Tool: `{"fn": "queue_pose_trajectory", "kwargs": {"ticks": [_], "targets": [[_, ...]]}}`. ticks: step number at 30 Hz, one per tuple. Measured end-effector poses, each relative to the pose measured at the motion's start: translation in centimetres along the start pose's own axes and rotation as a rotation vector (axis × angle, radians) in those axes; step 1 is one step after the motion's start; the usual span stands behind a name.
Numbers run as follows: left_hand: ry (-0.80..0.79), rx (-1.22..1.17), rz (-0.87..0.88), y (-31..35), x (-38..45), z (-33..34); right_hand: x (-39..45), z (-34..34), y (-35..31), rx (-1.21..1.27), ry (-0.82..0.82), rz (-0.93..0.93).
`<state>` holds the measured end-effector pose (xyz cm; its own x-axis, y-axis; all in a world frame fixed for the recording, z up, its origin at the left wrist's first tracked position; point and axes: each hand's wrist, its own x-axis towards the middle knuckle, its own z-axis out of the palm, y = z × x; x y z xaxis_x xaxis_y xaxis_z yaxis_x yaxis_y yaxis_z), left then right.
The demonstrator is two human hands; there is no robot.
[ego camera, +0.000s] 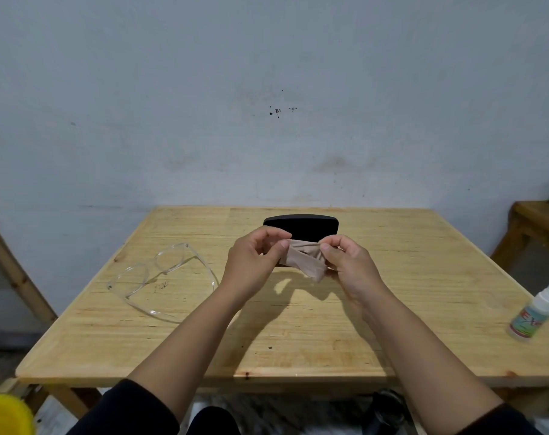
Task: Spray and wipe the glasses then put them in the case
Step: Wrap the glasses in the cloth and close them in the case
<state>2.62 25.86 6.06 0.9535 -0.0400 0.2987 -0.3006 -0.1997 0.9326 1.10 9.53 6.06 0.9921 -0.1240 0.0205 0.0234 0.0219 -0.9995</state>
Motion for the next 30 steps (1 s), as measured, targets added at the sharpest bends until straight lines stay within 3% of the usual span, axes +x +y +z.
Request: {"fn": "queue_pose_trajectory", "kwargs": {"ticks": [10, 16, 23, 30], "targets": [[0.014, -0.170, -0.044, 1.2, 0.3, -0.2, -0.4, 0.0, -0.7, -0.237, -0.069, -0.141], [0.026, -0.202, -0.077, 1.5, 0.3, 0.4, -0.7, 0.7, -1.1, -0.133, -0.037, -0.240], [-0.068, -0.229, -0.065, 2.3, 0.2, 0.5, -0.7, 0.7, -1.8, -0.028, -0.123, -0.251], [-0.129, -0.123, -0.025, 2.1, 0.5, -0.5, -0.6, 0.0, -1.8, 0.043, -0.105, -0.188]]}}
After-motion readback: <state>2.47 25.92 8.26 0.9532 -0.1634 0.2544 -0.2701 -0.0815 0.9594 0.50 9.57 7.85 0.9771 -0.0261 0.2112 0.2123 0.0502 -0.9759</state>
